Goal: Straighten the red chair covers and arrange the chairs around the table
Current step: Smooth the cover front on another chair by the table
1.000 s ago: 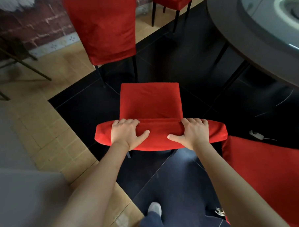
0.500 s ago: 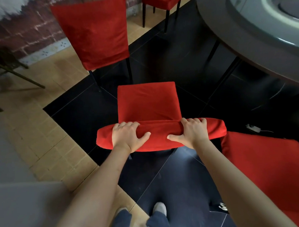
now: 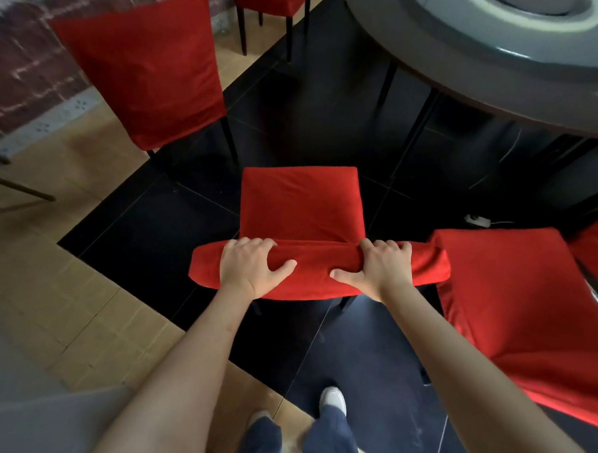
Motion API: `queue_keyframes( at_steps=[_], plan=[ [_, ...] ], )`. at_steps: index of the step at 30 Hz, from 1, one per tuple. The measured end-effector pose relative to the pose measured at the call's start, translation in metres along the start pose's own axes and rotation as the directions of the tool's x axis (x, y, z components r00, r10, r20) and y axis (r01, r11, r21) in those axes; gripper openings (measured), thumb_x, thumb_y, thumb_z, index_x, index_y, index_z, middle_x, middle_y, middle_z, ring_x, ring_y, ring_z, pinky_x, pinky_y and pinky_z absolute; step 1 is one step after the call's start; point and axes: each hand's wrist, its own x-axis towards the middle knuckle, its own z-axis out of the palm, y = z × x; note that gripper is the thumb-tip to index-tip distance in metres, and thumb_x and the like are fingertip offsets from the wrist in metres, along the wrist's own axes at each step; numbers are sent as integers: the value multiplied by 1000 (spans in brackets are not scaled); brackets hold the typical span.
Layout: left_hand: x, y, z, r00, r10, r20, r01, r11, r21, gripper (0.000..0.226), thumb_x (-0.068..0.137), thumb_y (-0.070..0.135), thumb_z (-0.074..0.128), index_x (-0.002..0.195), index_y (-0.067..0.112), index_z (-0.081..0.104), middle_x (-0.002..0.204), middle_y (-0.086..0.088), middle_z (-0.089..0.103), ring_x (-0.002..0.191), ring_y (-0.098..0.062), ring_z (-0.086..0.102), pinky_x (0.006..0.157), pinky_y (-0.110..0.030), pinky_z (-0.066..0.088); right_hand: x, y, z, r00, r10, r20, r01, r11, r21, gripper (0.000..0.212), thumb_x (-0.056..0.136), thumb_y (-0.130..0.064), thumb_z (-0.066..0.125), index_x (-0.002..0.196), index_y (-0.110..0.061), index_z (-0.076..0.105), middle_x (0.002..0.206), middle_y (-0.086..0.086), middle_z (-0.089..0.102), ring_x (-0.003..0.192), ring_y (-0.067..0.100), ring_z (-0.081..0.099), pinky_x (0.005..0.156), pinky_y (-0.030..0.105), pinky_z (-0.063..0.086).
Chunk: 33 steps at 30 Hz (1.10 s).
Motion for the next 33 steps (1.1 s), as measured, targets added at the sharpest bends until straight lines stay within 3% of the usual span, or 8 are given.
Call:
queue_keyframes(
  at_steps=[10,13,20,27,33],
  plan=[
    [-11,-22,-2,979,206,-9,-205,978,40,74,76,76,27,113,24,65,102,6,70,99,-18,62,96,-36,38,-57,-31,11,986,167,29,-168,984,50,102,53,-96,8,102,-19,55,96,4,64,97,28,57,92,47,33],
    [-12,-26,-1,968,252,-15,-252,967,32,78,74,77,24,110,23,66,99,6,70,96,-18,63,95,-36,39,-69,-39,14,977,210,37,-212,975,68,104,52,-96,7,105,-20,55,99,4,64,99,29,56,91,46,32],
    [-7,-27,-1,961,276,9,-276,959,71,81,72,77,18,114,25,64,103,7,68,99,-16,61,97,-35,36,-66,-40,13,972,228,61,-232,970,75,105,51,-97,9,109,-22,55,106,4,63,105,28,54,93,47,32],
    [18,-27,1,954,299,23,-300,950,87,64,81,72,38,115,24,62,107,7,68,101,-16,60,96,-35,37,-45,-34,12,970,241,30,-243,967,80,105,51,-98,9,104,-22,57,100,3,65,101,28,57,95,47,32],
    [53,-26,-4,950,313,-7,-311,946,87,79,73,76,20,113,23,64,104,6,69,99,-18,61,93,-35,38,-14,-29,10,964,266,23,-267,959,95,105,51,-99,10,103,-21,58,101,4,65,102,30,57,97,50,31]
  ],
)
